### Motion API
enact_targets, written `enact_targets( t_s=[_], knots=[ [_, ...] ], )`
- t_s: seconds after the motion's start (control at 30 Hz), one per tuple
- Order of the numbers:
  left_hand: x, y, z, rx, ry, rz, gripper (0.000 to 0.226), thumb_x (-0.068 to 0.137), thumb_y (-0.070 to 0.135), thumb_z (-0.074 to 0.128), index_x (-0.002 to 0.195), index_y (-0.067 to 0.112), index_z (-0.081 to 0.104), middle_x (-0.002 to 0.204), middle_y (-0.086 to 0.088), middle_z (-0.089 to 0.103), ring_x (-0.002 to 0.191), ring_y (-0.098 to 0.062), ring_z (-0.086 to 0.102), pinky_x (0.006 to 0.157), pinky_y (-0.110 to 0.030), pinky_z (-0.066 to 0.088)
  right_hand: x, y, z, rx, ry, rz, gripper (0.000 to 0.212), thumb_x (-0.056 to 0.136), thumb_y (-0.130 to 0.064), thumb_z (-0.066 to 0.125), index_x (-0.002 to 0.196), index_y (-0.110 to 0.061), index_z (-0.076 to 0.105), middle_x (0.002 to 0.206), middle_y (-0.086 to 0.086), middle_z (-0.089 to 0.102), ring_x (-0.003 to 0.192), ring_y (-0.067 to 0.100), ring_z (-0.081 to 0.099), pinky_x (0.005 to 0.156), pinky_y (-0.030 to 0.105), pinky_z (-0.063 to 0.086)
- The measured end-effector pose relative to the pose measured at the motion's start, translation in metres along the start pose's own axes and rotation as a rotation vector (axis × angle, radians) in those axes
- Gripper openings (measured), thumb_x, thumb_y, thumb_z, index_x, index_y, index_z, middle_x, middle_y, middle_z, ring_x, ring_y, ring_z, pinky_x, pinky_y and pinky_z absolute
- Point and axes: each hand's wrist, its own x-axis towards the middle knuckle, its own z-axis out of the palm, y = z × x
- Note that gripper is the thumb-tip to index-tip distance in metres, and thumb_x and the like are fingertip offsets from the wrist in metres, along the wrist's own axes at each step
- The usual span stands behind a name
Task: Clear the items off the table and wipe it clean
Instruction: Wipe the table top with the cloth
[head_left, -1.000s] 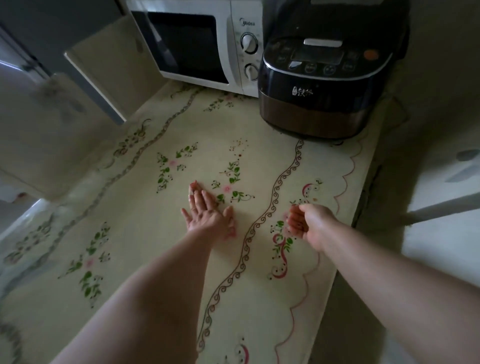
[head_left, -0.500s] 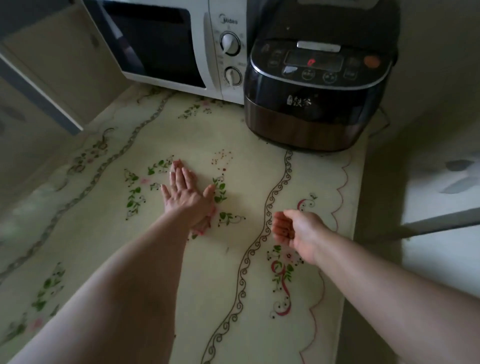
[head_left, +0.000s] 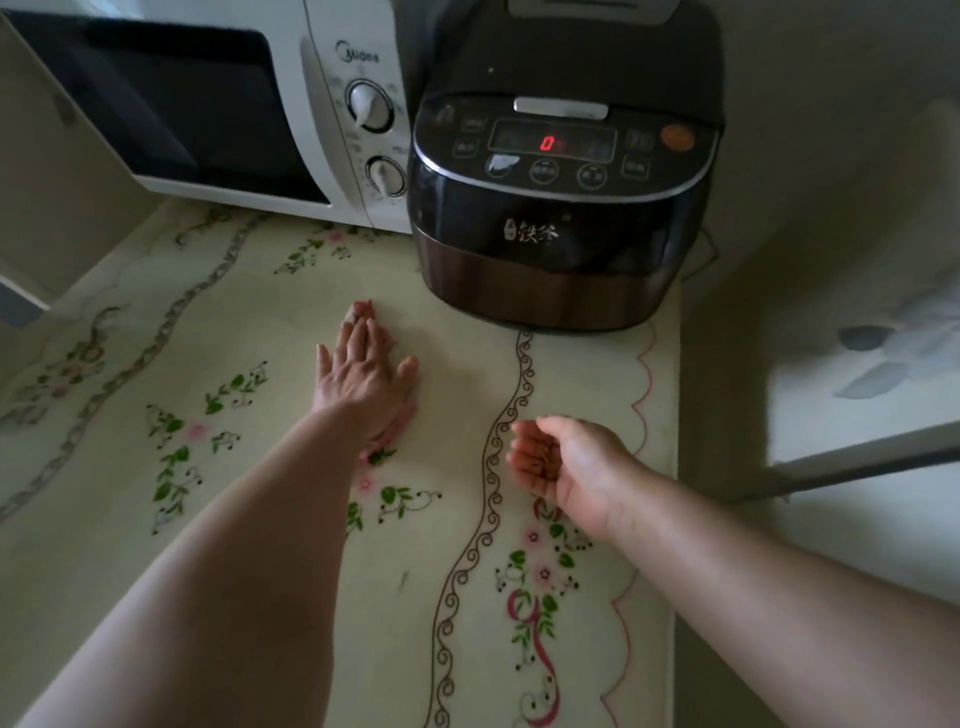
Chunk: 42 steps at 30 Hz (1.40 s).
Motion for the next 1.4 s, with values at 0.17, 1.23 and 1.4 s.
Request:
enact_targets(
  t_s=[0.17,1.23,1.4],
  knots=[
    [-0.002,0.027,0.003,0.009,0.001,0.174,0.075,0.096,0.058,0.016,0.153,0.015,-0.01,0.158,0.0,-0.024,0.145,-0.015,-0.021,0.12,-0.042,-0.009,-0.002,-0.007,-0.019,0.027,0.07,-0.035,0.032,0.099,-0.013,0.039,0.078,-0.004,0.062,0.066,0.008,0.06,0.06,0.019,0.059,0.062,0.03,0.052],
    [-0.152,0.138,0.057,-0.581,0.016,0.553,0.036,0.09,0.004,0.053,0.112,0.026,0.072,0.132,0.011,0.059,0.135,-0.01,0.043,0.121,-0.031,0.004,-0.048,0.046,-0.119,0.039,0.329,0.009,0.033,0.098,-0.015,0.036,0.075,-0.007,0.058,0.068,0.008,0.058,0.06,0.02,0.056,0.059,0.032,0.05],
    [-0.209,0.132,0.064,-0.65,0.011,0.54,0.028,0.086,0.005,0.056,0.102,0.016,0.076,0.118,0.006,0.068,0.123,-0.005,0.053,0.119,-0.022,0.007,-0.071,0.05,-0.116,0.005,0.266,-0.009,0.037,0.099,-0.013,0.033,0.072,-0.007,0.057,0.057,0.005,0.06,0.058,0.018,0.058,0.065,0.031,0.051]
  ],
)
